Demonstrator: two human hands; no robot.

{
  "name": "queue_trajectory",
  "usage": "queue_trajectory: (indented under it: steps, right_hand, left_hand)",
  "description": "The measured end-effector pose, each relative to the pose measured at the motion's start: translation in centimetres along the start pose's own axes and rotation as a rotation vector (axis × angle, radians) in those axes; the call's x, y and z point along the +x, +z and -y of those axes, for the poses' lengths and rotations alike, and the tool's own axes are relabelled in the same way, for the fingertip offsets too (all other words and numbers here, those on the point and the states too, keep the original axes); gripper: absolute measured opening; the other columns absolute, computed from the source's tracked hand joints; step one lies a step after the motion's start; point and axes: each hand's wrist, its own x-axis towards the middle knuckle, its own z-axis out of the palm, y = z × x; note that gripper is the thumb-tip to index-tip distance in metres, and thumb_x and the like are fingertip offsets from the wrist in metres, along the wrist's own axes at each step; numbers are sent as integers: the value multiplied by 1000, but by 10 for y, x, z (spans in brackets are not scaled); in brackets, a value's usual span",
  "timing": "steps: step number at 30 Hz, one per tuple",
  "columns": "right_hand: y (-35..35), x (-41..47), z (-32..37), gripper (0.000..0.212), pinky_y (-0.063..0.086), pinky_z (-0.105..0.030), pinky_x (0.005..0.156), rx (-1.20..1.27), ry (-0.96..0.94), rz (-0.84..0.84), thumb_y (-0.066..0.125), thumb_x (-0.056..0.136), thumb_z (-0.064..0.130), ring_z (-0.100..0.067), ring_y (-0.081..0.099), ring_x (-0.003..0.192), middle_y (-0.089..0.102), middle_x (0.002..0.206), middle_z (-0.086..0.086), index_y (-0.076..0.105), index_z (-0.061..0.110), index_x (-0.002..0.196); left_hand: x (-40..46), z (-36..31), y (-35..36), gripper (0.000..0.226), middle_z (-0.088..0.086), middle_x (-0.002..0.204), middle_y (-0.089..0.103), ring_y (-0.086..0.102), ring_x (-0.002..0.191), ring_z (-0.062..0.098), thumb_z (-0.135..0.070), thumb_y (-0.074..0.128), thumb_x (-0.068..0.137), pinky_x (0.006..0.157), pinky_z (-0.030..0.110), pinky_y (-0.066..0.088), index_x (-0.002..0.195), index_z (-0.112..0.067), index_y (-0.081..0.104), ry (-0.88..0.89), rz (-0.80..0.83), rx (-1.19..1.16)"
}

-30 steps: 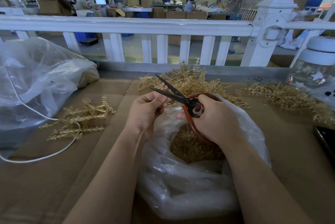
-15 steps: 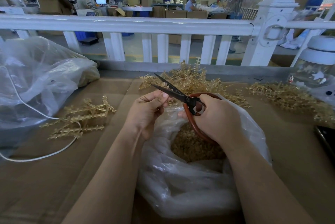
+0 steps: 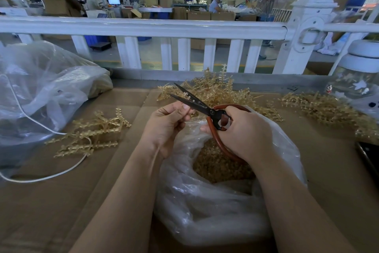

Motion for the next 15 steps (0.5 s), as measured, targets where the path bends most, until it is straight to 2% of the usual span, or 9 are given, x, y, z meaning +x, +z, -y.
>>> queue_trajectory:
  steps: [4,9,12,15]
  right_hand:
    - [0,-1,-1,47,31,-15,49,-16,-10,-21,56,76,85,8,48,61,54,68,24,56,38,79]
    - [1,-1,-1,50,39,-18,50,-35,-11,-19,55,77,85,2,53,63,63,75,20,61,36,84]
    - [0,-2,0,51,47,-22,54,-50,-7,-27,56,78,84,-5,58,66,66,76,17,64,34,87]
    - [-1,-3,1,50,49,-24,56,-61,-2,-28,54,76,86,-6,57,67,59,73,21,60,37,86]
  left_hand:
    - [1,0,0,15,-6,69,68,53,62,3,-22,69,73,64,18,40,84,-13,68,2,-16,1]
    - [0,-2,2,19,-5,70,69,54,62,4,-22,70,70,64,19,40,85,-11,68,-11,-29,17]
    - [-1,-2,2,15,-4,71,68,53,63,5,-21,70,70,65,21,39,83,-13,69,-15,-35,36]
    - [-1,-3,3,2,-3,71,68,53,64,6,-16,69,75,65,22,39,77,-16,69,-5,-42,53]
